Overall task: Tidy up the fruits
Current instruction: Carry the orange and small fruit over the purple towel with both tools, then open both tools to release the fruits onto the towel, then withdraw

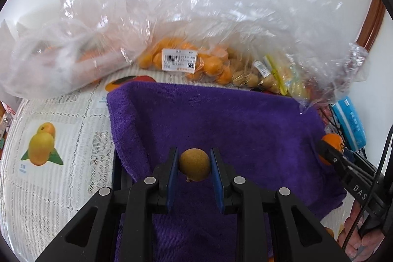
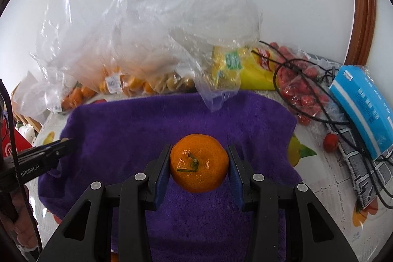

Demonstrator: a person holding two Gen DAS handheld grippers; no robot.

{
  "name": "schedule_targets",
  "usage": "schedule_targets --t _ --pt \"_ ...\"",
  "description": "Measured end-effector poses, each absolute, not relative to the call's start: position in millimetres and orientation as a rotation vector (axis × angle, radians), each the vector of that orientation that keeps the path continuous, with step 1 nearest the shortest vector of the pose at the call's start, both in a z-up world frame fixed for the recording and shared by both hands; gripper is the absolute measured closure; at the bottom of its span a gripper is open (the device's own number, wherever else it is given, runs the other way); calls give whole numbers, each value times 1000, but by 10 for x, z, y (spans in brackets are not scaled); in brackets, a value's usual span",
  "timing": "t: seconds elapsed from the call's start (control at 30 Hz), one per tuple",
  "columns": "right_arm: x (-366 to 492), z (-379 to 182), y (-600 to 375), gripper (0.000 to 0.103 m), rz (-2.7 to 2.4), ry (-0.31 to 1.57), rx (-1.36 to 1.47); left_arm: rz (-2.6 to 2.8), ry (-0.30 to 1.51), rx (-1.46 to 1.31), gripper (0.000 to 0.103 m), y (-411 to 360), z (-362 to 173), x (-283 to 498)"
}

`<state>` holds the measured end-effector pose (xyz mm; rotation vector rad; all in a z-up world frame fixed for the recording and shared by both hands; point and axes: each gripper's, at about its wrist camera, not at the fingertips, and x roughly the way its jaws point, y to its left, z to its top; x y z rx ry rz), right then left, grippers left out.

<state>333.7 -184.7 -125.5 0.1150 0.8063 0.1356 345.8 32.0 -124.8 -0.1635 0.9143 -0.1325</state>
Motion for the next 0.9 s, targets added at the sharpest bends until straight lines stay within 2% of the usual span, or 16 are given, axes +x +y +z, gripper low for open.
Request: schedule_targets --t 0.9 --pt "3488 -1461 -1864 60 140 924 132 -130 985 -140 79 284 -1491 3593"
